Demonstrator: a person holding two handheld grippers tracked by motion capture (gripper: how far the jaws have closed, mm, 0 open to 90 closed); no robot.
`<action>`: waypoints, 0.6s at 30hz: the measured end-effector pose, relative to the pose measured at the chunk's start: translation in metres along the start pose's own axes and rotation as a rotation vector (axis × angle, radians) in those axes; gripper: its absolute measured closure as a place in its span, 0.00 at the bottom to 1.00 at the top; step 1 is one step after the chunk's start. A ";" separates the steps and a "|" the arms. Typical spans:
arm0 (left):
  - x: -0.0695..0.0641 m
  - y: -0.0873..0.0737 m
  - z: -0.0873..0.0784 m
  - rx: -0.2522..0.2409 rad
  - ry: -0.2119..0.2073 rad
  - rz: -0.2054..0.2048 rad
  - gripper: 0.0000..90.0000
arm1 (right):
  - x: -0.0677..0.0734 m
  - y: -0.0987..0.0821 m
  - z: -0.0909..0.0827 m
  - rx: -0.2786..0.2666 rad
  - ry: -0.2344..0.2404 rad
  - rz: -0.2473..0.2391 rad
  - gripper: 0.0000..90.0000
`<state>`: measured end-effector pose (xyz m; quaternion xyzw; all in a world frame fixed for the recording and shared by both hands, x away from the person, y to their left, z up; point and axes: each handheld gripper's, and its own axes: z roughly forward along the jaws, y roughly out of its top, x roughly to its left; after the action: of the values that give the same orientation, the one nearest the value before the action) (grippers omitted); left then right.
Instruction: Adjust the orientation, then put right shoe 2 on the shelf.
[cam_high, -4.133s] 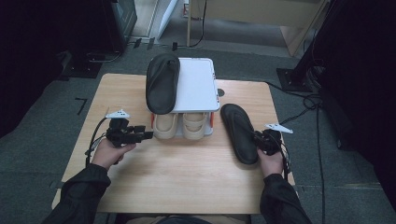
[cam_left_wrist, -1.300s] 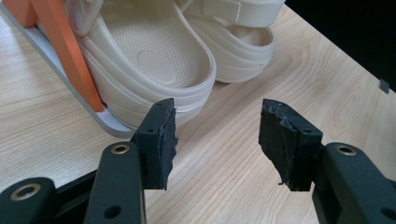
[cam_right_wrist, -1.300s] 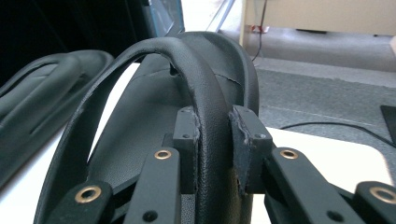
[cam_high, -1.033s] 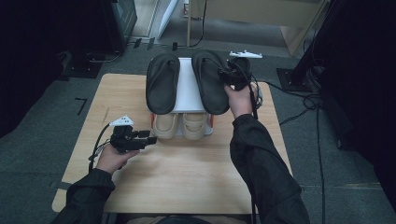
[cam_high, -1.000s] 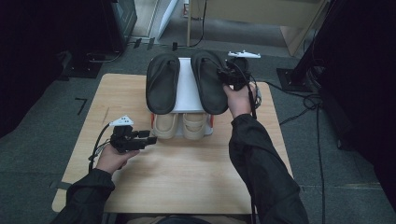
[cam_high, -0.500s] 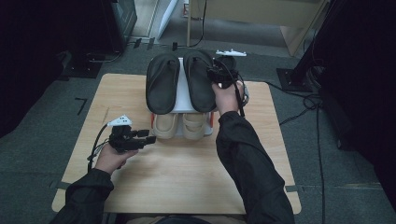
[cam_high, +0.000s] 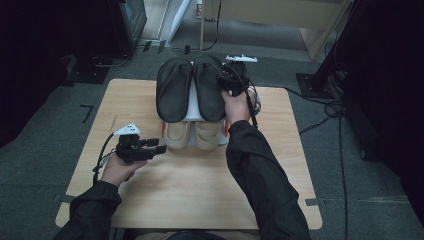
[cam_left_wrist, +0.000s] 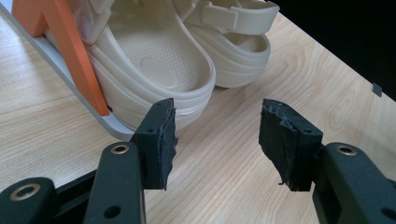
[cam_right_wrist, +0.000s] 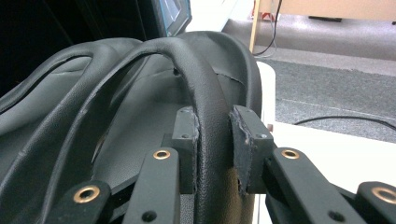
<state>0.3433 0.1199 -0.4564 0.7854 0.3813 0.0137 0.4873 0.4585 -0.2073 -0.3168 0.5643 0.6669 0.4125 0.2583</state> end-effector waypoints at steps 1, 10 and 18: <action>0.000 0.000 0.000 0.000 0.000 0.001 0.51 | 0.000 -0.001 0.000 -0.002 -0.001 -0.002 0.80; -0.001 0.000 0.001 0.000 0.000 0.004 0.51 | -0.002 -0.006 0.003 0.001 -0.001 0.008 0.80; 0.000 0.000 0.001 0.004 0.001 0.007 0.51 | -0.004 -0.009 0.003 -0.009 0.011 0.005 0.79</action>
<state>0.3433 0.1187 -0.4572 0.7878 0.3790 0.0149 0.4853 0.4568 -0.2106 -0.3266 0.5623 0.6650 0.4194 0.2561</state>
